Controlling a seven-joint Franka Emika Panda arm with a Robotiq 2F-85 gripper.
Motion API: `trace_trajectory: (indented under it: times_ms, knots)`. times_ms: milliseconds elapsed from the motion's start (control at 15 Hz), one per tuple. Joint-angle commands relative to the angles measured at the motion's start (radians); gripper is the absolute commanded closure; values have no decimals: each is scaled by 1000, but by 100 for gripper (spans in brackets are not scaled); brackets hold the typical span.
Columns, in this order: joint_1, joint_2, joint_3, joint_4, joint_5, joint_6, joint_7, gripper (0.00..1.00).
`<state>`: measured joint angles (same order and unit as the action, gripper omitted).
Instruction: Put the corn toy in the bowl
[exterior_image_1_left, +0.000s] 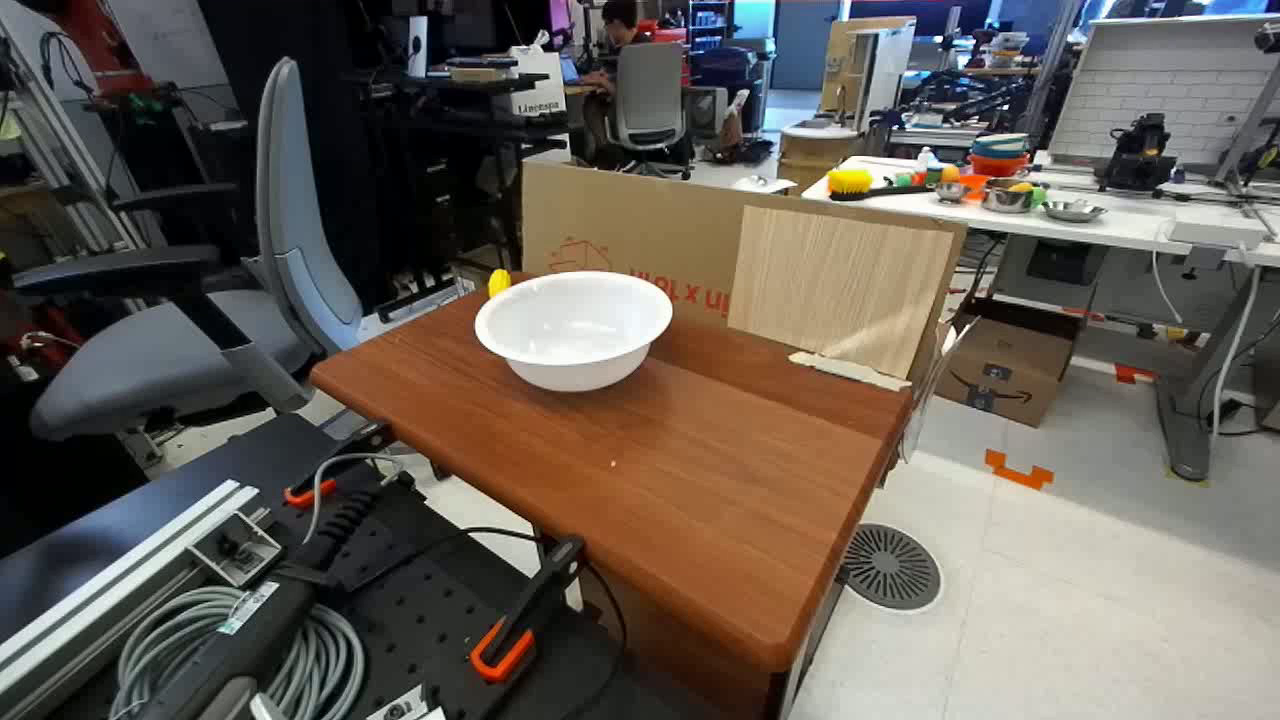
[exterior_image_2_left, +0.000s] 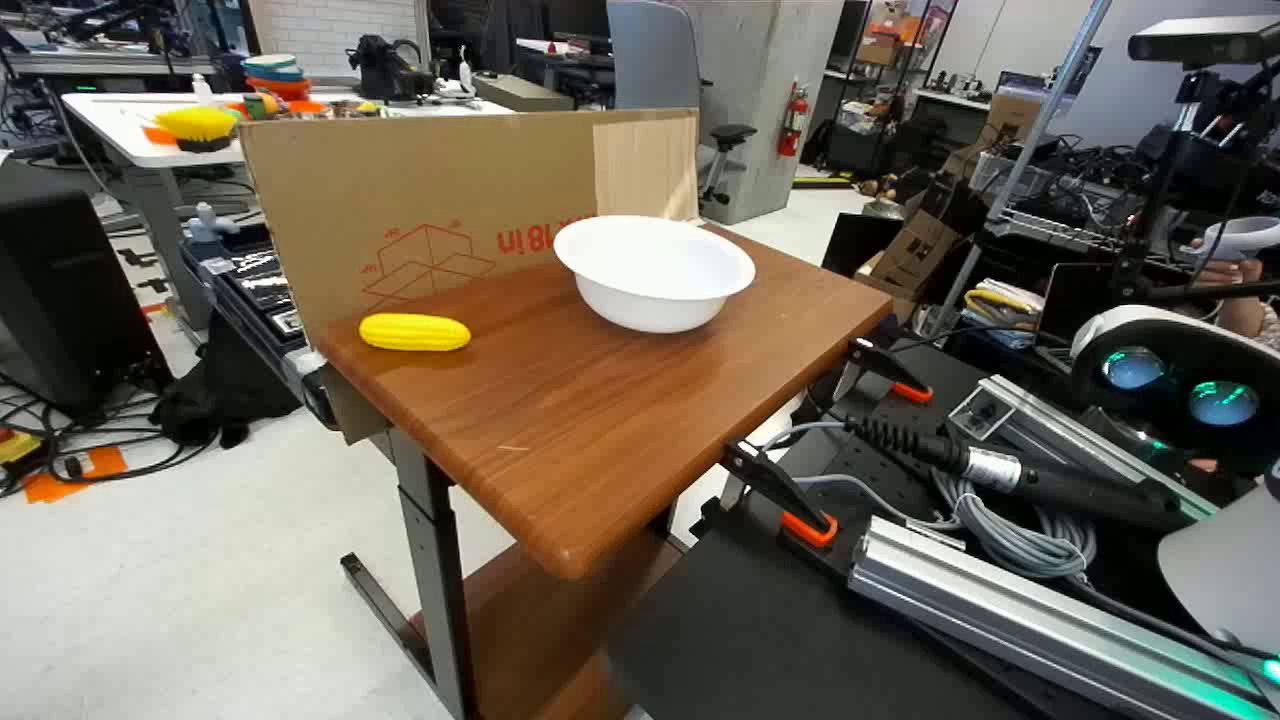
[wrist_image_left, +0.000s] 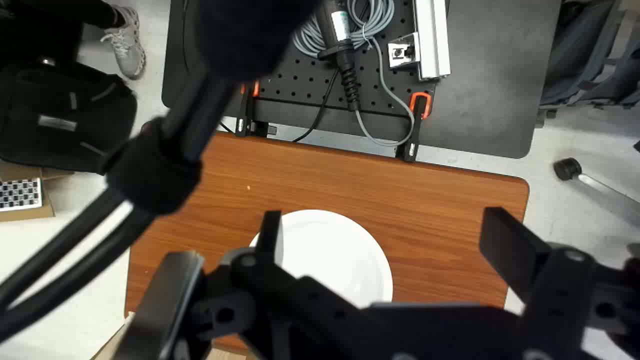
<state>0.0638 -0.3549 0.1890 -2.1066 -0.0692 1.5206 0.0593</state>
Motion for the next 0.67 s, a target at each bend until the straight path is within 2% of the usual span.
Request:
trace_trajectory:
  times_ms: [0, 467, 600]
  knots:
    - [21, 3, -17, 4, -5, -3, 6, 0]
    - [21, 3, -17, 4, -5, -3, 6, 0]
    - [29, 46, -7, 41, -24, 7, -21, 0]
